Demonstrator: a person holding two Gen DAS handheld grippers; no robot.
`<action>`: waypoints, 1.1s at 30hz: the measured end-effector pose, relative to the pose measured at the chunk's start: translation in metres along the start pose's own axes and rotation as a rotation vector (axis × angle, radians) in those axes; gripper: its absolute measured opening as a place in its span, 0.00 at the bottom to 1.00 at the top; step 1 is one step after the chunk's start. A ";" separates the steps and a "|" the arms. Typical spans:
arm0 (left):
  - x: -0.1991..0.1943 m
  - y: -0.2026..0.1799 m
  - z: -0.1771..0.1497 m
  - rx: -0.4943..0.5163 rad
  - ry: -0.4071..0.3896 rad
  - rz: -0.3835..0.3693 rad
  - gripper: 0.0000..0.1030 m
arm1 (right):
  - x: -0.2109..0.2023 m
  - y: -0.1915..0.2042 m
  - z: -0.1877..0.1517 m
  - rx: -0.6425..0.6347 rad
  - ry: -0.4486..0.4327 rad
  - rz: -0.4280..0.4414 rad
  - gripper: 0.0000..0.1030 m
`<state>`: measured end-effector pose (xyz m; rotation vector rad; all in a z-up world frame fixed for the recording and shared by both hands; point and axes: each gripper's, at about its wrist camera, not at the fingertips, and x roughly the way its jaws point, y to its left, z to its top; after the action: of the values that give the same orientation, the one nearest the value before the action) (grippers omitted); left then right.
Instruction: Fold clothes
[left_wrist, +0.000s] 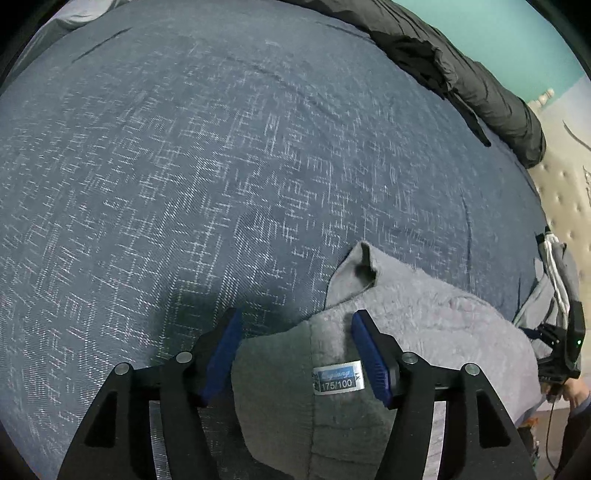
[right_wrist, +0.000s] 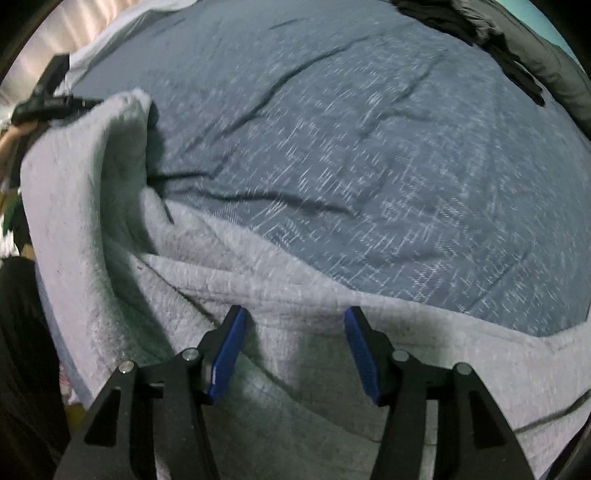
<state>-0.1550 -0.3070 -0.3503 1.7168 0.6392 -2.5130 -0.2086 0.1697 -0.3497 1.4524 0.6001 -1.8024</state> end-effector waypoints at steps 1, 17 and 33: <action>0.001 -0.001 -0.001 0.003 0.000 -0.001 0.64 | 0.002 0.001 0.000 -0.005 0.001 -0.002 0.55; -0.037 -0.032 -0.017 0.121 -0.067 -0.006 0.15 | -0.042 0.004 -0.001 0.019 -0.188 -0.071 0.02; -0.214 -0.066 0.005 0.231 -0.361 -0.067 0.13 | -0.220 -0.038 0.028 0.157 -0.572 -0.235 0.02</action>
<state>-0.0928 -0.2916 -0.1360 1.2534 0.3986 -2.9359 -0.2352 0.2282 -0.1342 0.9096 0.3469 -2.3627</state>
